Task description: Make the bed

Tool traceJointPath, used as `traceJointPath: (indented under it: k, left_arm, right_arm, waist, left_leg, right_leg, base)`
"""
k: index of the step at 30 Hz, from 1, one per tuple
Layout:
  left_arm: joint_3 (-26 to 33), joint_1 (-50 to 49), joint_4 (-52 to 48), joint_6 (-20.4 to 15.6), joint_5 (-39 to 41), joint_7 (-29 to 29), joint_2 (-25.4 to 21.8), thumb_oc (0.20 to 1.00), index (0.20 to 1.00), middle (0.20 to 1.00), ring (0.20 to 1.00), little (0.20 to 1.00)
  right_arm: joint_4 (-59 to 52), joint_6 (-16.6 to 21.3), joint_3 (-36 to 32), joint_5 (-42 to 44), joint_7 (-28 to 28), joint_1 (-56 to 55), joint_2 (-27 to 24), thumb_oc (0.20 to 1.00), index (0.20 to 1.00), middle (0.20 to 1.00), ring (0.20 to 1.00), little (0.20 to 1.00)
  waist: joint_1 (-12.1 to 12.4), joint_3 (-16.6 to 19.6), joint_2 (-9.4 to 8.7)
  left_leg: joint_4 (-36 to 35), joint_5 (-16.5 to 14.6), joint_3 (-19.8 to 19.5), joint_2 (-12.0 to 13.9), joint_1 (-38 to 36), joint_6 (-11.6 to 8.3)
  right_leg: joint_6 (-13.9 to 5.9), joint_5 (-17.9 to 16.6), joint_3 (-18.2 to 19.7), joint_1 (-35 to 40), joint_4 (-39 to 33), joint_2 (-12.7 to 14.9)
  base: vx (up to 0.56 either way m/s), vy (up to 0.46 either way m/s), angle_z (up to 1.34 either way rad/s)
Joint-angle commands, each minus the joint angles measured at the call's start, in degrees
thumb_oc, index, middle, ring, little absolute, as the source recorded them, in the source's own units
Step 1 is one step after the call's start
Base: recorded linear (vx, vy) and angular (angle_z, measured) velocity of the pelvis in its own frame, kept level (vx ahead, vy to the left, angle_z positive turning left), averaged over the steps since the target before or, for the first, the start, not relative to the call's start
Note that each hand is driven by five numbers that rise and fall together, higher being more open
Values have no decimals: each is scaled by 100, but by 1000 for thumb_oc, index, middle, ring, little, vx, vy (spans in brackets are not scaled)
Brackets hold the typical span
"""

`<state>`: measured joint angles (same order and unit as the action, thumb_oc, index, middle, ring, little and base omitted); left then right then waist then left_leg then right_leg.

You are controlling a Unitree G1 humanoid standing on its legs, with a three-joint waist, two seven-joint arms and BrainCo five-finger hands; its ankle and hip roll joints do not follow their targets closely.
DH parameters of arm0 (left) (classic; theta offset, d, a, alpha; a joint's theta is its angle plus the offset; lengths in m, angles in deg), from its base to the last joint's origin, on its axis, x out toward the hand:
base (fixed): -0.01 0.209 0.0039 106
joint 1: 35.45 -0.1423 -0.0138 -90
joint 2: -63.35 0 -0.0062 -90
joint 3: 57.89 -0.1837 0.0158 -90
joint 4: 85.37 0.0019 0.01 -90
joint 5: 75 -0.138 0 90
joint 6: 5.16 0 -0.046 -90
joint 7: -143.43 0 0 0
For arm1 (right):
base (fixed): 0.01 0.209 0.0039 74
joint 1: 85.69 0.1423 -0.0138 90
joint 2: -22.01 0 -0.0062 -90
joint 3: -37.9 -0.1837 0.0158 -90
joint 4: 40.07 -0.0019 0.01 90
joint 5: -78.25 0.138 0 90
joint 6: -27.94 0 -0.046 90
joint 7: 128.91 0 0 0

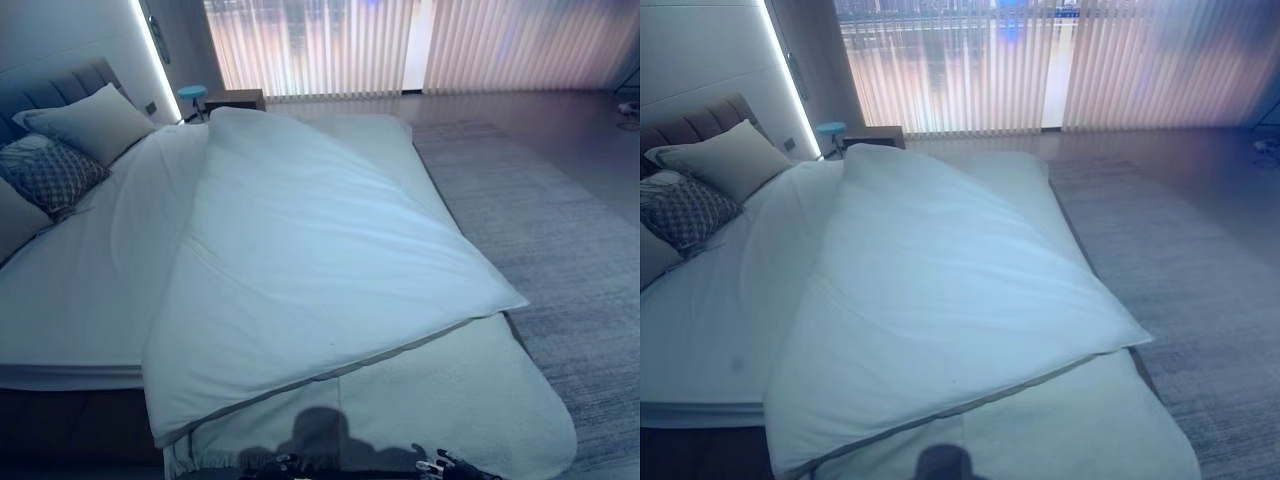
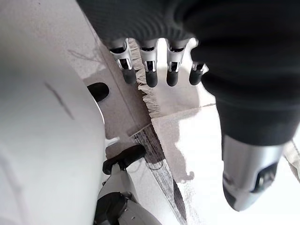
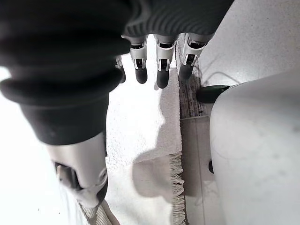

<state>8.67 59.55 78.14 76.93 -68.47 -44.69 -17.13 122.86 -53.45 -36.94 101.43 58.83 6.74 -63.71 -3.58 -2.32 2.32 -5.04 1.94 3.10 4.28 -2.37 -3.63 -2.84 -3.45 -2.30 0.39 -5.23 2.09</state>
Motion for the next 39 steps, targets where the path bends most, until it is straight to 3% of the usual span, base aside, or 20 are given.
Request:
traceJointPath:
  k: [1,7,10,12,13,16,18,21,22,24,30,31,35,36,39]
  left_arm:
    - [132,293,274,-143,237,-114,129,1000,1000,1000,1000,1000]
    - [214,325,228,-136,535,-79,139,1000,1000,1000,1000,1000]
    - [429,355,137,-138,1169,19,189,1000,1000,1000,1000,1000]
    - [650,553,-14,-118,1987,127,247,1000,1000,1000,1000,1000]
    - [690,823,-104,-101,2452,188,243,1000,1000,1000,1000,1000]
    - [748,945,-118,-96,2684,233,232,1000,1000,1000,1000,1000]
    - [939,1355,-398,-158,3487,323,193,1000,1000,1000,1000,1000]
    - [1001,1752,-550,-179,3829,404,176,1000,1000,1000,1000,1000]
    - [1034,1917,-599,-195,3935,466,170,1000,1000,1000,1000,1000]
    - [1202,2613,-631,-241,4410,624,193,1000,1000,1000,1000,1000]
    - [1586,3067,-611,-301,5012,739,284,1000,1000,1000,1000,1000]
    - [1730,3311,-754,-366,5263,833,302,1000,1000,1000,1000,1000]
    - [1777,3359,-761,-359,5339,861,299,1000,1000,1000,1000,1000]
    - [1905,3494,-878,-307,5695,924,270,1000,1000,1000,1000,1000]
    - [2023,3586,-977,-334,5904,994,253,1000,1000,1000,1000,1000]
  right_arm:
    - [241,111,129,-31,50,64,274,1000,1000,1000,1000,1000]
    - [240,121,145,-21,41,74,255,1000,1000,1000,1000,1000]
    - [182,145,151,56,17,69,256,1000,1000,1000,1000,1000]
    - [6,142,232,204,7,135,248,1000,1000,1000,1000,1000]
    - [-157,151,344,338,-8,255,211,1000,1000,1000,1000,1000]
    - [-226,162,400,368,-24,291,209,1000,1000,1000,1000,1000]
    - [-527,192,540,535,-109,385,173,1000,1000,1000,1000,1000]
    - [-617,167,673,530,-152,574,97,1000,1000,1000,1000,1000]
    - [-687,153,728,496,-153,578,52,1000,1000,1000,1000,1000]
    - [-840,166,754,533,-205,708,-105,1000,1000,1000,1000,1000]
    - [-936,203,662,714,-259,743,-165,1000,1000,1000,1000,1000]
    - [-1160,223,695,717,-264,780,-239,1000,1000,1000,1000,1000]
    - [-1238,227,713,718,-273,792,-255,1000,1000,1000,1000,1000]
    - [-1715,312,686,942,-350,776,-298,1000,1000,1000,1000,1000]
    - [-1998,333,719,1060,-380,787,-299,1000,1000,1000,1000,1000]
  waist:
    - [45,146,-313]
    - [16,102,-334]
    - [-1,75,-340]
    - [-54,-65,-352]
    - [-120,-300,-370]
    - [-139,-360,-376]
    - [-202,-633,-427]
    - [-208,-880,-456]
    - [-228,-954,-493]
    - [-436,-1238,-628]
    - [-643,-1280,-625]
    - [-668,-1423,-670]
    - [-684,-1368,-640]
    - [-714,-1417,-624]
    - [-730,-1407,-599]
  left_leg:
    - [4,-101,-110,-232,245,196]
    - [4,-104,-103,-228,272,193]
    - [4,-111,-85,-231,278,195]
    - [4,-86,-49,-229,347,193]
    - [4,-14,-14,-181,493,175]
    - [4,11,17,-151,557,157]
    - [4,116,87,-60,792,115]
    - [4,248,59,-84,961,125]
    - [299,196,81,-96,1184,113]
    - [1678,-100,202,-45,2208,20]
    - [2380,-274,261,144,3011,-17]
    - [2754,-339,179,180,3422,-45]
    - [2883,-391,134,183,3625,-33]
    - [3142,-460,119,212,4022,-48]
    - [3217,-468,88,225,4238,-64]
  right_leg:
    - [-353,86,244,-38,23,161]
    - [-346,69,224,-54,23,154]
    - [-352,69,231,-66,23,153]
    - [-343,47,232,-157,23,132]
    - [-305,70,254,-469,321,72]
    - [-291,104,257,-629,466,37]
    - [-276,235,238,-1123,945,-115]
    - [-288,272,272,-1482,1258,-202]
    - [-282,304,225,-1608,1379,-196]
    - [-276,488,38,-2197,2077,-86]
    - [-215,717,-39,-2990,2799,-81]
    - [-176,747,-23,-3355,3069,-85]
    - [-164,771,-48,-3547,3187,-88]
    - [-141,830,-69,-3872,3372,-73]
    - [-129,827,-84,-4069,3432,-70]
  base:
    - [0,0,0]
    - [0,0,0]
    - [0,0,0]
    - [-103,6,-3]
    - [-155,-7,-5]
    - [-112,-21,-16]
    - [-152,-57,-11]
    - [-174,-42,-15]
    - [-156,-86,-18]
    - [-221,-142,-10]
    - [-75,-50,23]
    - [-82,-22,-7]
    - [-40,-2,-10]
    - [-54,2,1]
    - [-47,16,9]
